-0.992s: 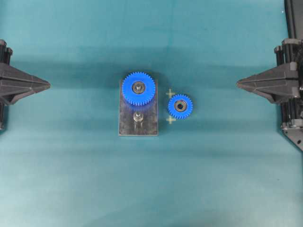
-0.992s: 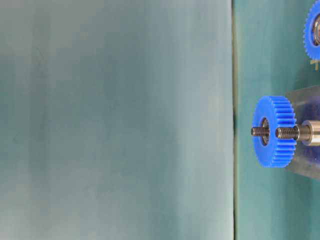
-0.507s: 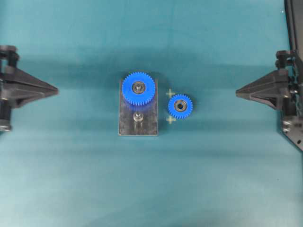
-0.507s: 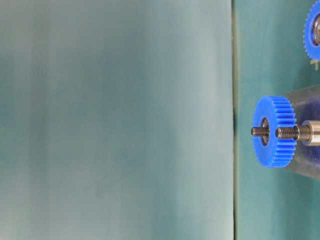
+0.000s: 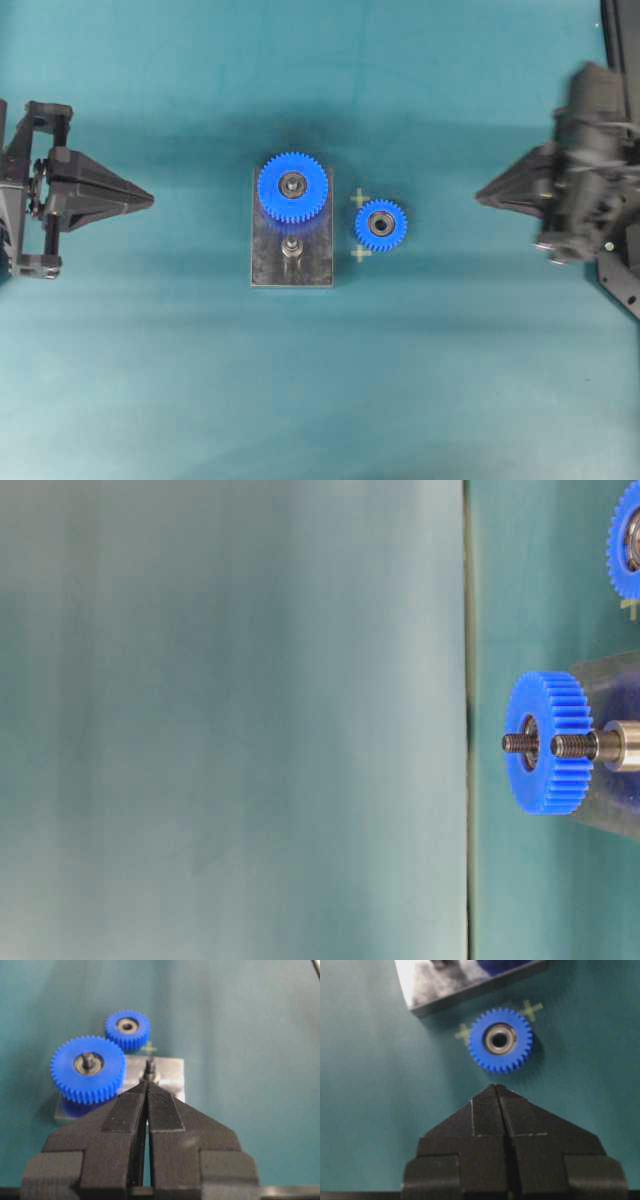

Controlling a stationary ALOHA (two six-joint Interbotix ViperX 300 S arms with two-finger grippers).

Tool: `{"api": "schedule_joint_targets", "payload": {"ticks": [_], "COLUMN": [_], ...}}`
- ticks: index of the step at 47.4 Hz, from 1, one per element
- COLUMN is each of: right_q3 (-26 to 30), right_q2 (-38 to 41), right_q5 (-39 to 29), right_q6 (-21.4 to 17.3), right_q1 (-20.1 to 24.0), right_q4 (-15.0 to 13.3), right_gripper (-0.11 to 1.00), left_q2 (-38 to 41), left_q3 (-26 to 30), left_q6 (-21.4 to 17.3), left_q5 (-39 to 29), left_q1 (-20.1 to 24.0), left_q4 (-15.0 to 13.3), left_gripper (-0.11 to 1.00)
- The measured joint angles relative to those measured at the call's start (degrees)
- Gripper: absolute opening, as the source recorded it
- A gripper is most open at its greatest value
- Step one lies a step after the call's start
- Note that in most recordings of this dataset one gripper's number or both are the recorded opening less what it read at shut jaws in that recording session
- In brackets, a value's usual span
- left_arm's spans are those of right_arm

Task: Fit the small gear onto the shaft.
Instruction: 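Move the right gripper toward the small blue gear beside the plate, then lower the right gripper over the small blue gear and grasp it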

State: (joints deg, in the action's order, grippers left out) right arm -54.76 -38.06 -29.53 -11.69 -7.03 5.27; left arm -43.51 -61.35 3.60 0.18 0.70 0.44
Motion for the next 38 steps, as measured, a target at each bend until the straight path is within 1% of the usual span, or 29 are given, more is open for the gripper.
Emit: {"api": "schedule_joint_targets", "payload": {"ticks": [9, 13, 15, 18, 21, 27, 28, 30, 38], "right_q3": [4.92, 6.42, 6.94, 7.82, 8.53, 9.67, 9.84, 10.2, 12.48], "right_q2": [8.35, 11.95, 13.36, 15.56, 17.84, 21.8, 22.32, 23.47, 29.0], "right_q5": [-2.55, -3.52, -3.87, -3.96, -3.96, -4.04, -4.04, -3.96, -3.69], "right_q6": [0.0, 0.0, 0.0, 0.0, 0.0, 0.0, 0.0, 0.0, -0.09], "right_q1": [-1.58, -2.11, -2.37, -2.64, -2.99, -3.52, -3.52, -3.6, -4.13], "right_q4": [0.26, 0.26, 0.26, 0.26, 0.26, 0.18, 0.18, 0.09, 0.0], "right_gripper": [-0.02, 0.04, 0.09, 0.22, 0.39, 0.78, 0.83, 0.86, 0.85], "left_q2": [1.76, 3.08, 3.87, 5.01, 6.33, 8.44, 8.7, 9.23, 10.9], "left_q3": [1.05, 1.41, 1.67, 1.76, 2.02, 2.72, 2.81, 3.16, 3.96], "left_q6": [0.0, 0.0, -0.09, -0.09, -0.09, 0.0, 0.0, 0.0, -0.09], "left_q5": [-0.09, -0.09, -0.09, -0.18, -0.09, -0.09, -0.18, -0.18, -0.09], "left_q1": [0.0, 0.0, 0.0, 0.0, 0.0, 0.0, 0.0, 0.0, 0.0], "left_q4": [0.0, 0.0, 0.09, 0.0, 0.09, 0.0, 0.09, 0.09, 0.09], "left_gripper": [0.0, 0.0, 0.0, 0.0, 0.0, 0.0, 0.0, 0.0, 0.0]}}
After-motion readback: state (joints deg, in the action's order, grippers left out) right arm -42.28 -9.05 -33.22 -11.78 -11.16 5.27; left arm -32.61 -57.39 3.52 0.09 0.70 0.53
